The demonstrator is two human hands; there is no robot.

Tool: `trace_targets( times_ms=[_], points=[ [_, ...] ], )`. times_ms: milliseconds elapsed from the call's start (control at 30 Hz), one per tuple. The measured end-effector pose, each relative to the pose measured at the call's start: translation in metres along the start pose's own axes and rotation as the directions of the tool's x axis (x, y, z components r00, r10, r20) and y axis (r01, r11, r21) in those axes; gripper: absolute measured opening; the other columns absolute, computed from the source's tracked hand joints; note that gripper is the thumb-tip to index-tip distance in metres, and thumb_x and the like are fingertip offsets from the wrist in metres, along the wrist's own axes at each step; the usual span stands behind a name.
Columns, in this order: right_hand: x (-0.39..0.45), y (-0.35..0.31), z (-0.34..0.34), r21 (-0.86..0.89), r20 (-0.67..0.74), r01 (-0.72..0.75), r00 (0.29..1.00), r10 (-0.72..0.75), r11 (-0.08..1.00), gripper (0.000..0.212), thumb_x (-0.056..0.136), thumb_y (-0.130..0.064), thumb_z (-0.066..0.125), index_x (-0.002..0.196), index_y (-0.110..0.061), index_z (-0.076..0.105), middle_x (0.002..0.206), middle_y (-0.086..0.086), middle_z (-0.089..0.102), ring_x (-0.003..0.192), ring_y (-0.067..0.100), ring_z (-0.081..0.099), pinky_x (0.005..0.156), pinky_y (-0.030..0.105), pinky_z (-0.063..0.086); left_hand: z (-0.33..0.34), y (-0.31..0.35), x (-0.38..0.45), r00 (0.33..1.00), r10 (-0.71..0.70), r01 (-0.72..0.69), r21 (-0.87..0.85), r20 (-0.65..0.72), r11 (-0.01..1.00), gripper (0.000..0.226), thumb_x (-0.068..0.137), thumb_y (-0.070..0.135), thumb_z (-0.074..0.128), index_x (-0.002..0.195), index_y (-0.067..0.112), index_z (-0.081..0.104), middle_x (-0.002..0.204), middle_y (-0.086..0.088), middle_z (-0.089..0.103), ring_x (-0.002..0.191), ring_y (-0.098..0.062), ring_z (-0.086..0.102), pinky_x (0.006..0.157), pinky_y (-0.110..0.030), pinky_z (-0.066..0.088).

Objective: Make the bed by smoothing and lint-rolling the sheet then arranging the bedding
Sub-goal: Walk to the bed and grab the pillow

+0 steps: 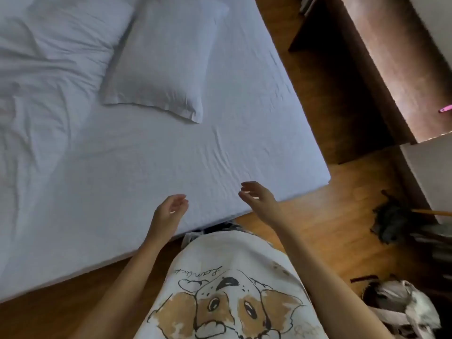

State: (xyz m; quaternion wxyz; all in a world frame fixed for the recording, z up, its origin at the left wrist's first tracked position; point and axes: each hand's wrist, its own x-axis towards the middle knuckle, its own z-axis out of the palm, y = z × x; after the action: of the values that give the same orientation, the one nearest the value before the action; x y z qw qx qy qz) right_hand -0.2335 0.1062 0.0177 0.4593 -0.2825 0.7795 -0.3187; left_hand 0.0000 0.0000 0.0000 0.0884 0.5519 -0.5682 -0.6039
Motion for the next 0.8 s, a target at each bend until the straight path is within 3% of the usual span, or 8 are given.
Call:
trace_targets(
  times_ms=[133, 200, 400, 500, 667, 800],
  points=[
    [-0.030, 0.028, -0.024, 0.052, -0.148, -0.041, 0.988, 0.048, 0.998, 0.033, 0.093, -0.029, 0.061, 0.125, -0.019, 0.057, 0.116, -0.008, 0.061, 0.102, 0.007, 0.059, 0.081, 0.015, 0.048, 0.022, 0.019, 0.017, 0.982, 0.027, -0.064, 0.192, 0.188, 0.979, 0.023, 0.097, 0.019, 0.056, 0.120, 0.018, 0.059, 0.117, 0.002, 0.064, 0.111, -0.013, 0.057, 0.094, -0.026, 0.045],
    [-0.046, 0.049, -0.042, 0.086, -0.205, -0.072, 0.975, 0.088, 0.994, 0.036, 0.095, -0.030, 0.059, 0.128, -0.017, 0.055, 0.118, -0.007, 0.060, 0.102, 0.005, 0.058, 0.077, 0.010, 0.047, 0.040, 0.034, 0.023, 0.965, 0.052, -0.118, 0.250, 0.258, 0.961, 0.023, 0.096, 0.018, 0.057, 0.119, 0.018, 0.060, 0.115, 0.003, 0.064, 0.108, -0.012, 0.058, 0.090, -0.021, 0.044],
    [-0.084, 0.120, -0.106, 0.200, -0.351, -0.084, 0.924, 0.152, 0.976, 0.032, 0.096, -0.027, 0.057, 0.127, -0.017, 0.056, 0.115, -0.011, 0.059, 0.097, -0.007, 0.055, 0.083, 0.014, 0.047, 0.119, 0.077, 0.028, 0.939, 0.149, -0.242, 0.289, 0.309, 0.926, 0.022, 0.096, 0.016, 0.058, 0.117, 0.017, 0.060, 0.112, 0.003, 0.064, 0.104, -0.010, 0.058, 0.086, -0.015, 0.044],
    [-0.100, 0.160, -0.145, 0.255, -0.397, -0.080, 0.900, 0.180, 0.964, 0.034, 0.095, -0.023, 0.058, 0.127, -0.012, 0.056, 0.115, -0.007, 0.060, 0.096, -0.003, 0.056, 0.076, 0.009, 0.046, 0.177, 0.084, 0.019, 0.940, 0.146, -0.240, 0.293, 0.308, 0.926, 0.021, 0.096, 0.018, 0.058, 0.117, 0.020, 0.059, 0.114, 0.003, 0.064, 0.107, -0.011, 0.058, 0.083, -0.012, 0.042],
    [-0.131, 0.231, -0.225, 0.296, -0.388, -0.088, 0.899, 0.204, 0.951, 0.035, 0.096, -0.022, 0.058, 0.128, -0.010, 0.056, 0.115, -0.005, 0.059, 0.102, 0.007, 0.056, 0.075, 0.004, 0.043, 0.306, 0.085, -0.013, 0.938, 0.135, -0.242, 0.323, 0.319, 0.915, 0.022, 0.097, 0.020, 0.057, 0.118, 0.018, 0.061, 0.114, 0.002, 0.064, 0.109, -0.014, 0.058, 0.092, -0.026, 0.047],
    [-0.157, 0.282, -0.296, 0.373, -0.431, -0.128, 0.853, 0.294, 0.919, 0.032, 0.095, -0.025, 0.058, 0.126, -0.014, 0.057, 0.114, -0.006, 0.060, 0.107, 0.009, 0.057, 0.075, 0.007, 0.043, 0.419, 0.109, -0.039, 0.897, 0.165, -0.321, 0.346, 0.411, 0.882, 0.018, 0.095, 0.015, 0.058, 0.113, 0.016, 0.063, 0.106, 0.003, 0.066, 0.095, 0.001, 0.058, 0.077, -0.009, 0.044]
  ],
)
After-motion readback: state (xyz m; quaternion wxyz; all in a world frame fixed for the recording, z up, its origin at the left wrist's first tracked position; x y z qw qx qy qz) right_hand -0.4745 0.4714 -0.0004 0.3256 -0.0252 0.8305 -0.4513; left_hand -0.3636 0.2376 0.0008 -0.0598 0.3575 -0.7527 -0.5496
